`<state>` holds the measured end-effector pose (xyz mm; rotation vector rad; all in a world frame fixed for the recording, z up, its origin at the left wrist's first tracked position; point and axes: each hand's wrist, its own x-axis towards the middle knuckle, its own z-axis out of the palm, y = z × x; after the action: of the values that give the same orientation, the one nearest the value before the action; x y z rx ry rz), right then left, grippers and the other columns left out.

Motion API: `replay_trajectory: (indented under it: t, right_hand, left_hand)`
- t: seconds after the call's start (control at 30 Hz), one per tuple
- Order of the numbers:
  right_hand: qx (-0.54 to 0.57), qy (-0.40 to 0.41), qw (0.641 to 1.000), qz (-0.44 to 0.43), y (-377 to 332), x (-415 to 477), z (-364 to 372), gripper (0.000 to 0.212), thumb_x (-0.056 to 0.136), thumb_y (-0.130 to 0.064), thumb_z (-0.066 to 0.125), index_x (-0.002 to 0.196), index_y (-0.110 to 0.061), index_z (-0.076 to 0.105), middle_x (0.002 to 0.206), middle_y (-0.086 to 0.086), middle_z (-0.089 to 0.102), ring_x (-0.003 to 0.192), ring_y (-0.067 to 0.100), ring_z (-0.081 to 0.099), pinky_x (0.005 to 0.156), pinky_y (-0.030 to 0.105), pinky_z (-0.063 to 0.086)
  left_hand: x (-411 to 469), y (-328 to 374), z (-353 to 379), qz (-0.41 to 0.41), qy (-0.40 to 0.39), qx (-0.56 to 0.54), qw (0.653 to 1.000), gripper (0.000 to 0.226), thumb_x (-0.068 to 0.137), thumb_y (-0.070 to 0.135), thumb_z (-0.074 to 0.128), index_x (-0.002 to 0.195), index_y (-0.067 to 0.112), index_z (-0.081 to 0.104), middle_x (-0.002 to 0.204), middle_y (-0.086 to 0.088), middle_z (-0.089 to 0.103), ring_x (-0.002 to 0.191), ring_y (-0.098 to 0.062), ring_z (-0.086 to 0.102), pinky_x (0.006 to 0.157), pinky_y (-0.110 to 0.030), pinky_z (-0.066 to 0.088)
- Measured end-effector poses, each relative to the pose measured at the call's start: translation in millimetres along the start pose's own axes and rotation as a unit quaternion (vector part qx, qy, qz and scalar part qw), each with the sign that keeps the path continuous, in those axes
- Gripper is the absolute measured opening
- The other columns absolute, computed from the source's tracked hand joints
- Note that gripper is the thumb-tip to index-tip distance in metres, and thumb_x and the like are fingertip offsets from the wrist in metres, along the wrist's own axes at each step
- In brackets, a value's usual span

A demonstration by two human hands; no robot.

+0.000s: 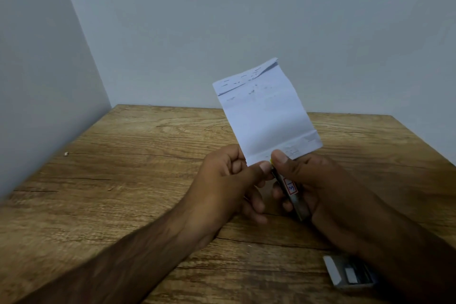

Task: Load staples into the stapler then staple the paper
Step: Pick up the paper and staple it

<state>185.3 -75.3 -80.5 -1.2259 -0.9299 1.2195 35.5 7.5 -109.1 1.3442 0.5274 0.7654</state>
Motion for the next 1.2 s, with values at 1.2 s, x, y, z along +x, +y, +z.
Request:
replay_trajectory:
  t: [1.2]
  right_hand:
    - [0.041, 0.067, 0.995, -0.057, 7, -6, 9, 0.03, 0.074, -0.028, 0.072, 0.102, -0.019, 0.077, 0.088, 0.015, 0.077, 0.068, 0.023, 0.066, 0.055, 0.03, 0.057]
  left_hand:
    - [5, -13, 6, 0.065, -0.051, -0.019, 0.996, 0.023, 0.094, 0.032, 0.075, 0.109, 0.015, 0.079, 0.096, -0.005, 0.079, 0.077, -0.015, 0.068, 0.075, -0.032, 0.059]
